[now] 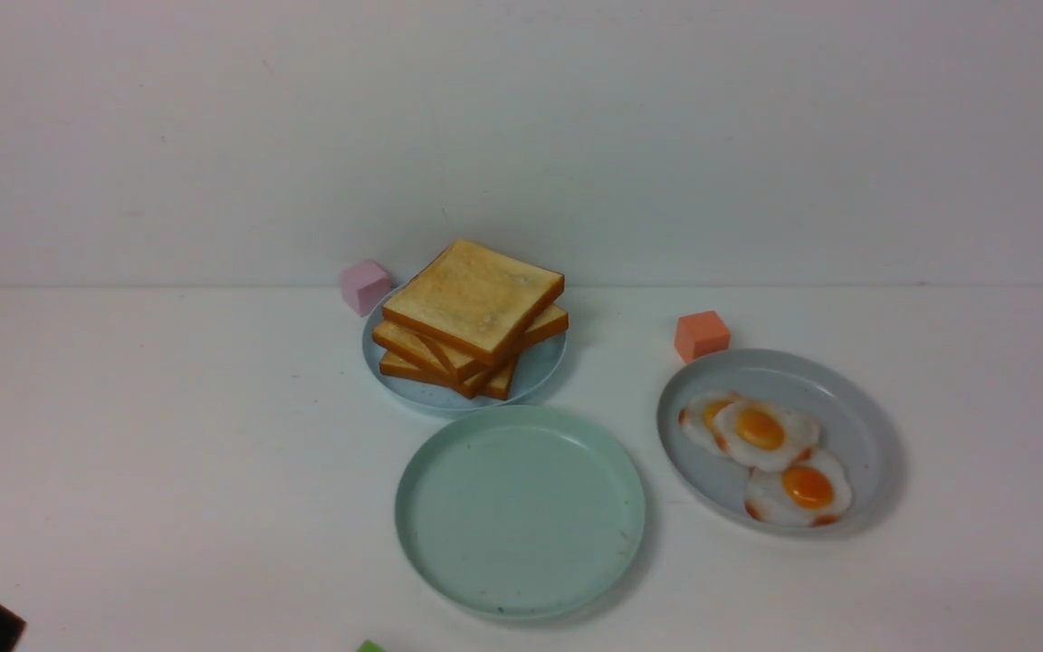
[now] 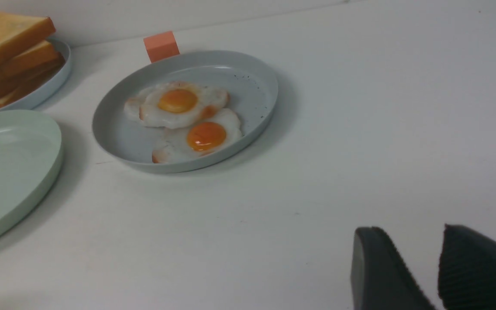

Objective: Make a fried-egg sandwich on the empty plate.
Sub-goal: Use the left arm to grab a slice of bread

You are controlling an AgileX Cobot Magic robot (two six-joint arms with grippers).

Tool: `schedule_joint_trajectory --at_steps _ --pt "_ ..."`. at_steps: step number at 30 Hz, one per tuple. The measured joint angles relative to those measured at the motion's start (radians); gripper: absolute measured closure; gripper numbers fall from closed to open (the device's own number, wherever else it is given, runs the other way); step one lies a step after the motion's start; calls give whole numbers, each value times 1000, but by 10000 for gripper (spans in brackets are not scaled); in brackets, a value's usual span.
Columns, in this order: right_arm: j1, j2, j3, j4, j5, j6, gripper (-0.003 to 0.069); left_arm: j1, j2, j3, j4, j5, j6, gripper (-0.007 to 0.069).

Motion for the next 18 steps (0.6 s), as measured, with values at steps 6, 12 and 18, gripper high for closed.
schedule_joint_trajectory --at_steps 6,12,18 --pt "0 0 0 0 0 0 418 0 2 -117 -47 60 96 422" --pt "0 0 0 0 0 0 418 0 294 -461 27 397 334 517" --pt "0 0 0 -47 -2 -19 418 -72 653 -690 84 634 425 542"
